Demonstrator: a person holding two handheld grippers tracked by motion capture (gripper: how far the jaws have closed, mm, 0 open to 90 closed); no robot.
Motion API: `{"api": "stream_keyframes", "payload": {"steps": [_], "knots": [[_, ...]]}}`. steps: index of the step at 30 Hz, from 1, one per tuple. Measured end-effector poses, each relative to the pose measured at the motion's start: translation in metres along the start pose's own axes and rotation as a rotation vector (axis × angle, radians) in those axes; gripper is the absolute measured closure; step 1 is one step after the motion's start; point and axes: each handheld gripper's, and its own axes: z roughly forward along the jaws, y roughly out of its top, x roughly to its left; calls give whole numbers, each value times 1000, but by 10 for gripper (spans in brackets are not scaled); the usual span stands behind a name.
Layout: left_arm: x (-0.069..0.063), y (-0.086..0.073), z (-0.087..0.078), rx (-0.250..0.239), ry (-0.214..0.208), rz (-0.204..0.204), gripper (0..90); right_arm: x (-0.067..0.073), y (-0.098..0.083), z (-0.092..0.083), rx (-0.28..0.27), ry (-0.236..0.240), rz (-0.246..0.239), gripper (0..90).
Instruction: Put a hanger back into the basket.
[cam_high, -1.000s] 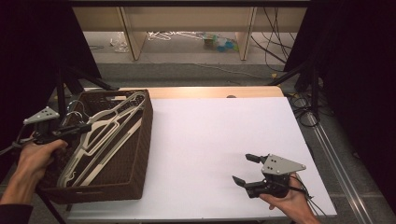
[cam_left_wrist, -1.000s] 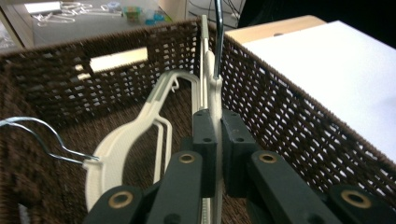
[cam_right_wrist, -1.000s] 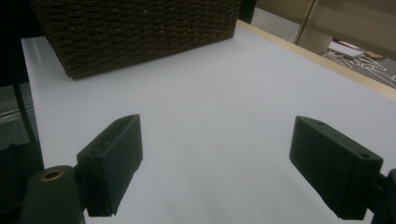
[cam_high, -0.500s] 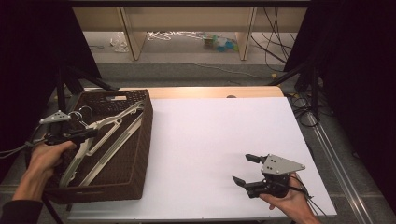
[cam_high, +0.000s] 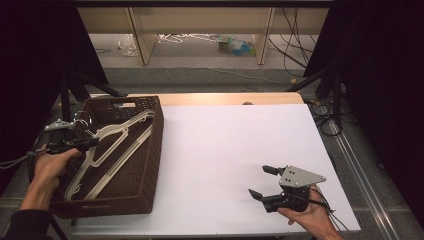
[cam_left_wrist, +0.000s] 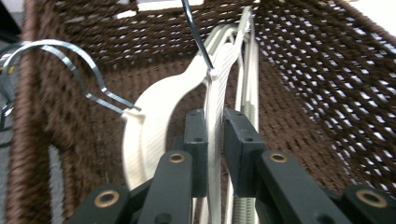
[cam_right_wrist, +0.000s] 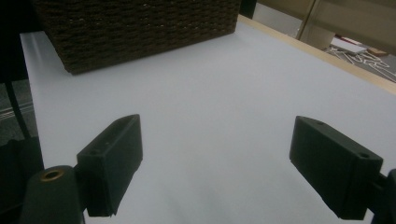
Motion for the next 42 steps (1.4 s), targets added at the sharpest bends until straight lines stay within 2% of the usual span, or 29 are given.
{"api": "stream_keyframes", "payload": {"steps": [2, 3, 4, 5, 6, 8, 11, 13, 14, 15, 18, 20, 21, 22, 23, 27, 32, 34, 35, 40, 41, 42], "knots": [[3, -2, 0, 16, 33, 13, 786, 0, 0, 0, 2, 1, -1, 181], [3, -3, 0, 18, 46, 4, 786, 0, 0, 0, 2, 1, 1, 182], [5, -4, -1, 27, 48, 23, 786, 0, -1, 2, -10, -4, 2, 181], [5, -5, 0, 15, 55, -7, 786, 0, -1, 2, -10, -3, 2, 182], [8, -5, -3, 51, 67, 27, 780, 0, -1, 2, -5, -1, 1, 182], [8, -5, -2, 53, 63, 23, 777, 0, -1, 2, -6, -1, -1, 181], [6, -5, -1, 50, 80, 25, 756, 0, -1, 1, 5, 2, 0, 181], [4, -5, -2, 66, 112, 26, 705, 0, -1, 1, 5, 3, 0, 181], [0, -5, -1, 69, 153, 37, 670, 0, -1, 2, -6, -2, 0, 181], [-3, -4, -1, 74, 168, 50, 651, 0, -1, 1, 2, 5, 3, 182], [-9, -2, -4, 55, 166, 12, 546, 0, -1, 2, 3, 5, 5, 181], [-16, 0, -6, -1, 132, -17, 507, 0, -1, 1, 0, 7, 11, 182], [-18, 1, -9, 4, 108, 3, 505, 0, -1, 1, -1, 6, 13, 181], [-25, 2, -8, -34, 78, -10, 500, 0, -1, 1, -2, 6, 12, 182], [-30, 3, -9, -44, 75, 2, 488, 0, -1, 1, -2, 8, 17, 181], [-54, 6, -9, -90, 4, 28, 433, 0, -2, 2, -14, 5, 20, 182], [-73, 7, -9, -144, -51, 63, 406, 0, -1, 1, -5, 13, 25, 182], [-82, 8, -11, -179, -76, 76, 386, -1, -1, 1, -7, 8, 25, 182], [-85, 8, -12, -185, -84, 79, 375, -1, -2, 2, -22, -2, 32, 182], [-108, 9, -12, -207, -138, 119, 318, -1, -2, 2, -11, 6, 36, 182], [-114, 9, -12, -211, -150, 137, 309, -1, -2, 2, -11, 8, 38, 182], [-119, 9, -12, -213, -160, 137, 296, -1, -2, 2, -11, 11, 40, 182]]}}
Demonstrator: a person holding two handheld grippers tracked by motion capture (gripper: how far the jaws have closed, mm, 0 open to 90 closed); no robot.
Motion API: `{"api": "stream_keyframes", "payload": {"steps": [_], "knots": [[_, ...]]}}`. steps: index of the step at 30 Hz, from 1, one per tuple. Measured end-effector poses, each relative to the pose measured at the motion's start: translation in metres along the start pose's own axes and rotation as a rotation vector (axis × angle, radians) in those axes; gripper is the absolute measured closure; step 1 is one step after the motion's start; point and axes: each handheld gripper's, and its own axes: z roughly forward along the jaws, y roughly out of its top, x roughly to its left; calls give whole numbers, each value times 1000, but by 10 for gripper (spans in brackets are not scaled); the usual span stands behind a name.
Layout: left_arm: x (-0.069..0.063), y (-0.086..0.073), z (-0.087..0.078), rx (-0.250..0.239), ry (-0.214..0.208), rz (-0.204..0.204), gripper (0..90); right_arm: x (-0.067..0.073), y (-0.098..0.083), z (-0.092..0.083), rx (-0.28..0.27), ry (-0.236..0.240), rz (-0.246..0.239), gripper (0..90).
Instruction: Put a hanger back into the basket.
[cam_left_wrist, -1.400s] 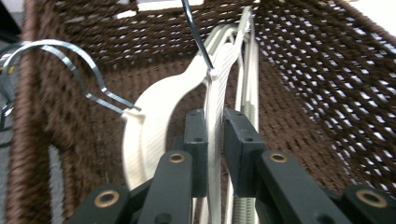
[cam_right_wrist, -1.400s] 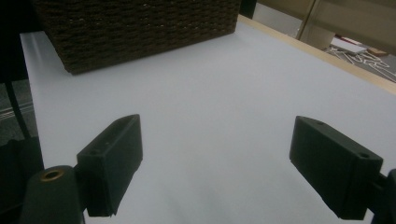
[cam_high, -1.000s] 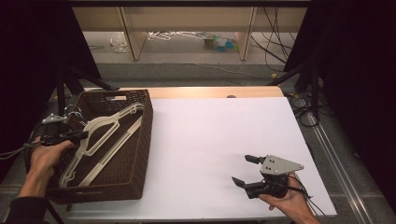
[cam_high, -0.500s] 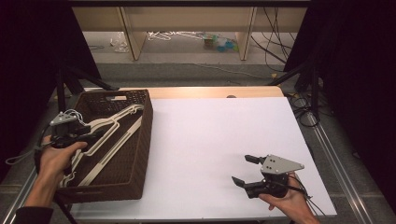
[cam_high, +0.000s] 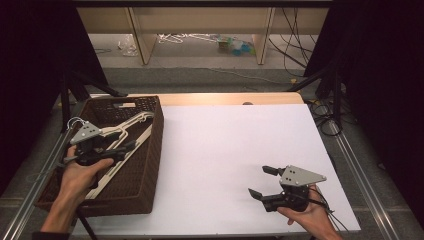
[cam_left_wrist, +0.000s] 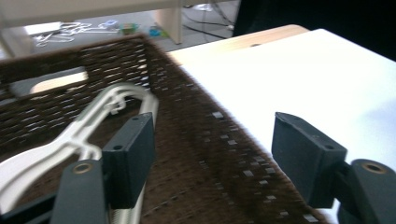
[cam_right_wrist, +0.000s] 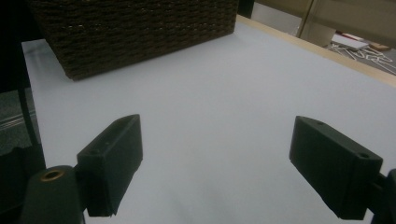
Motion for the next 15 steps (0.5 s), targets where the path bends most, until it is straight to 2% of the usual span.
{"api": "stream_keyframes", "payload": {"steps": [2, 4, 5, 6, 7, 10, 15], "knots": [[-9, 0, 2, 0, -22, 28, 275, 0, 0, 0, 0, -1, 0, 182], [-19, 0, 5, 2, -44, 32, 255, 0, 0, -1, 4, -2, 9, 182], [-21, 1, 6, 5, -50, 51, 248, 0, 0, -1, 6, 0, 11, 182], [-26, 1, 8, 2, -53, 44, 244, 0, 0, -1, 2, -4, 5, 182], [-30, 2, 9, 2, -63, 62, 238, 0, 0, -1, 0, -5, 3, 182], [-40, 3, 12, -5, -80, 64, 226, 0, 0, 0, -15, 2, 1, 182], [-58, 5, 14, -16, -111, 87, 212, -1, -1, -1, -5, -6, 1, 182]]}}
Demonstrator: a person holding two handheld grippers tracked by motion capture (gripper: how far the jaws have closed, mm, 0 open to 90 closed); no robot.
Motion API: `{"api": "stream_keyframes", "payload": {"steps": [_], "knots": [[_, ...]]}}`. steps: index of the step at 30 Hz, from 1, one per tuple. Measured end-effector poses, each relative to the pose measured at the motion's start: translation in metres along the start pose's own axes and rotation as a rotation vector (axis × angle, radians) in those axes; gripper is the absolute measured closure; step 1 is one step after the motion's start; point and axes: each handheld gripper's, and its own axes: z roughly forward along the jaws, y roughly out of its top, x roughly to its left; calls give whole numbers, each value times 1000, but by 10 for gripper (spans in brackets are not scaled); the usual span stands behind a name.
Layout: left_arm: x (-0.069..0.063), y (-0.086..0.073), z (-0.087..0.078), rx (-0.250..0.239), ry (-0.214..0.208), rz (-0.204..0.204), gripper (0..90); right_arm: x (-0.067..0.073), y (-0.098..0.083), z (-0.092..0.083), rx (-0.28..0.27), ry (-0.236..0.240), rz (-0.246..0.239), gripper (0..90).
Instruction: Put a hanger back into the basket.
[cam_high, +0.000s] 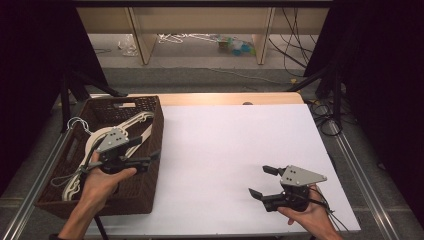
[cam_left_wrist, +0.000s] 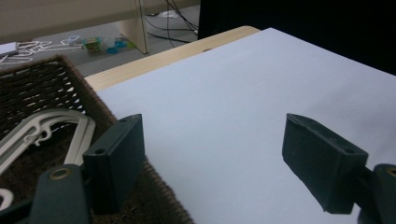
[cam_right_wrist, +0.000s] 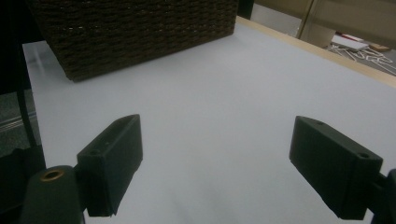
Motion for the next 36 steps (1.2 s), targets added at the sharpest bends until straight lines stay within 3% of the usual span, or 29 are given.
{"api": "stream_keyframes", "payload": {"steps": [11, 12, 22, 30, 36], "knots": [[-29, -4, 9, -33, -37, 34, 201, 0, -1, 1, 7, 19, 16, 182], [-31, -5, 9, -42, -40, 25, 201, 0, -1, 1, -6, 0, 14, 182], [-53, -5, 14, -75, -80, 29, 167, -2, -2, 1, -13, 19, 6, 181], [-79, -2, 13, -43, -116, 73, 170, 0, -3, 0, 8, 21, 10, 181], [-99, -11, 18, -17, -158, 98, 171, 0, -3, 1, -10, 11, -6, 180]]}}
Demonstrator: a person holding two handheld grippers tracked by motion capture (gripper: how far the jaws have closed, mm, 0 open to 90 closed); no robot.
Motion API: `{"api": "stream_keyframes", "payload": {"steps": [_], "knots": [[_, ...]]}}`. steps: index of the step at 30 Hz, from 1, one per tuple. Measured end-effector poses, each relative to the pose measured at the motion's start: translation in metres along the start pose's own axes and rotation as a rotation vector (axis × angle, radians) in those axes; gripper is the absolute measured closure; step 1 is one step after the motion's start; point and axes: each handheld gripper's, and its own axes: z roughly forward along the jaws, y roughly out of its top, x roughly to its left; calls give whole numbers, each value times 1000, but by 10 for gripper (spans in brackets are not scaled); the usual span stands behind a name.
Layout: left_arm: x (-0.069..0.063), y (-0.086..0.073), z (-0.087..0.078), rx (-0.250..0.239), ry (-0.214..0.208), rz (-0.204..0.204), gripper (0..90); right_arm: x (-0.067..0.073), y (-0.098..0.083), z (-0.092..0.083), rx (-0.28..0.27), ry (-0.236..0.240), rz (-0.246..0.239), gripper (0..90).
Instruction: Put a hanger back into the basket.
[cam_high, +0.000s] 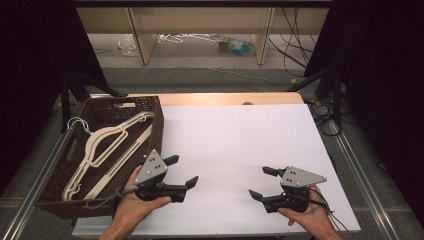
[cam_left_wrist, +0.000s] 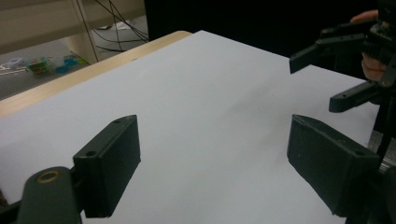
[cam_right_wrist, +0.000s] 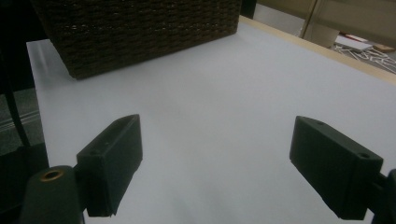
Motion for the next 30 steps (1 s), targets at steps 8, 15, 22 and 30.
{"api": "stream_keyframes", "payload": {"steps": [8, 15, 22, 30], "knots": [[-7, -22, 11, 23, -8, 10, 171, 6, 1, -3, 11, 6, 15, 180], [-5, -44, 13, 24, -7, -4, 168, 14, -2, -9, 12, -6, 5, 178], [-6, -54, 10, 20, -18, 16, 165, 22, -6, -12, 21, 3, -5, 175], [-11, -56, 10, 32, -29, 18, 164, 22, -9, -10, 27, 9, -3, 174]]}}
